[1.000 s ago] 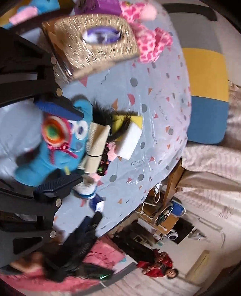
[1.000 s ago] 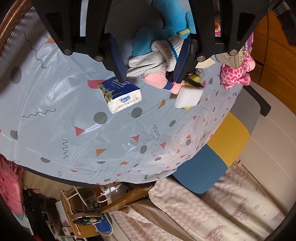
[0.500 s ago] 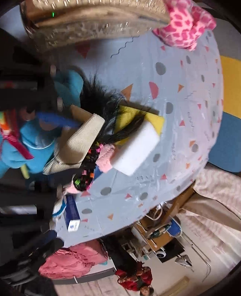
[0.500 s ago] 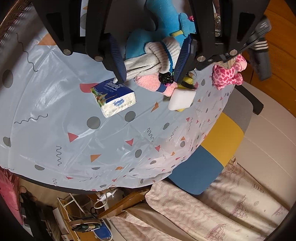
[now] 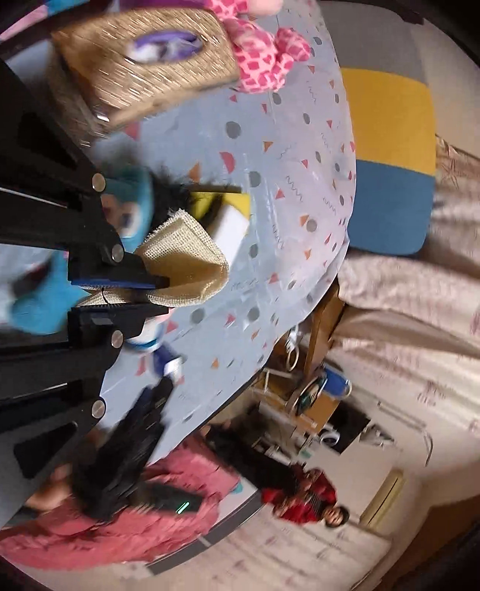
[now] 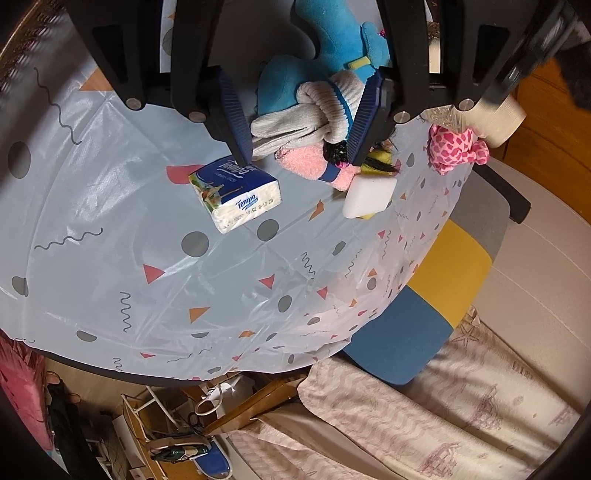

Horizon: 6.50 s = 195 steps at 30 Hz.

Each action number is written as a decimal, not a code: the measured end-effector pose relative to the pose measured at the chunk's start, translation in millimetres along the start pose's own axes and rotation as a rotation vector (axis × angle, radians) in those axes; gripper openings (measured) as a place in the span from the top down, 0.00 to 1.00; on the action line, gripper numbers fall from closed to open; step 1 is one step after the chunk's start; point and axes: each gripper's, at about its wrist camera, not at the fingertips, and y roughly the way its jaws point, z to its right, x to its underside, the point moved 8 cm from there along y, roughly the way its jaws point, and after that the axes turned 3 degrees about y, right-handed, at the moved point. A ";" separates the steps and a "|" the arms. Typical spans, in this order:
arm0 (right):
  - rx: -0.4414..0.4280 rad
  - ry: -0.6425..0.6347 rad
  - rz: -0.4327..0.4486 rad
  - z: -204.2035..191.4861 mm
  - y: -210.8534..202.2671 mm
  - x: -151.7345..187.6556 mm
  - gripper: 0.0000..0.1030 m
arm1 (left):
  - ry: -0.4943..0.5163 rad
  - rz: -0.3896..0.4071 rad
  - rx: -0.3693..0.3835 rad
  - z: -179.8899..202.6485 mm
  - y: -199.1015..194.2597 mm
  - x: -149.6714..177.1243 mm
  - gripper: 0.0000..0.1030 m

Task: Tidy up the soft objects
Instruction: 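Grasp the beige mesh roll with the left tool while the right tool holds the glove, then carry the beige mesh roll into the gold tray and open the left tool, then carry the white knit glove to the gold tray and open the right tool, then withdraw the right tool from the tray while the left tool moves toward the pile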

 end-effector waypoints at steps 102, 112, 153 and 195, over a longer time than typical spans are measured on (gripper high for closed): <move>0.271 -0.613 -0.117 -61.4 48.2 58.7 0.62 | -0.587 0.059 -0.667 -326.5 -212.5 202.0 0.31; 0.209 -0.595 -0.053 -70.1 33.8 50.7 0.64 | -0.513 0.087 -0.715 -273.7 -222.6 214.4 0.24; -0.433 -1.275 -0.490 -275.1 -35.0 391.4 0.64 | -0.546 0.176 -0.724 -267.0 -271.7 237.7 0.19; -0.087 -0.897 -0.207 -178.5 -6.6 195.1 0.45 | -0.294 0.112 -0.674 -196.0 -226.9 199.7 0.15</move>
